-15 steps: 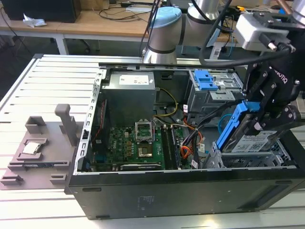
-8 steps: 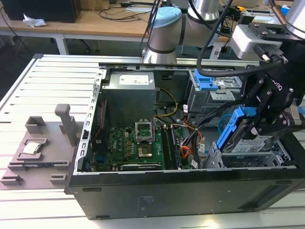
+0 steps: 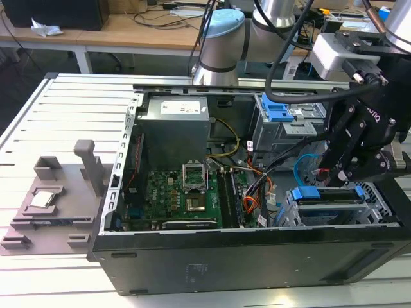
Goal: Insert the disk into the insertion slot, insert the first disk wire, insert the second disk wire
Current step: 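Insert the disk into the insertion slot, then insert the first disk wire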
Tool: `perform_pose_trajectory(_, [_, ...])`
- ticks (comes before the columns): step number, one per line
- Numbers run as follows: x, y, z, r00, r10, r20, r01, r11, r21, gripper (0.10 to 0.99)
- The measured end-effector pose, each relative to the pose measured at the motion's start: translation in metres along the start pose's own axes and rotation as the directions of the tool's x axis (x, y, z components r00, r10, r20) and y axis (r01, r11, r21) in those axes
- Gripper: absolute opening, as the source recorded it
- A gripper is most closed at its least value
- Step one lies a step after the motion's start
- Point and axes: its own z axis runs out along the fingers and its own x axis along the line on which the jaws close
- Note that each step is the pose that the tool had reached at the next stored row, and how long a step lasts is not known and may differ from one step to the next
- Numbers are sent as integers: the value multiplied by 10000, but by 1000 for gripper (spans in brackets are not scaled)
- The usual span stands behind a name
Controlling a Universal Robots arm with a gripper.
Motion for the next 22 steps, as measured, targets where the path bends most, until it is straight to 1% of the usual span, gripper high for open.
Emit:
perform_pose_trajectory(1, [0,0,0,10000,0,0,0,10000,0,361])
perform_pose_trajectory(5, [0,0,1,10000,0,0,0,10000,0,118])
perform_pose_trajectory(6, [0,0,1,10000,0,0,0,10000,0,106])
perform_pose_trajectory(19, [0,-1,4,10000,1,1,-1,10000,0,106])
perform_pose_trajectory(20, [0,-16,5,10000,0,3,0,10000,0,106])
perform_pose_trajectory(21, [-4,-66,2,10000,1,1,-1,10000,0,106])
perform_pose_trajectory(22, [-12,-150,-2,10000,2,1,-2,10000,-4,106])
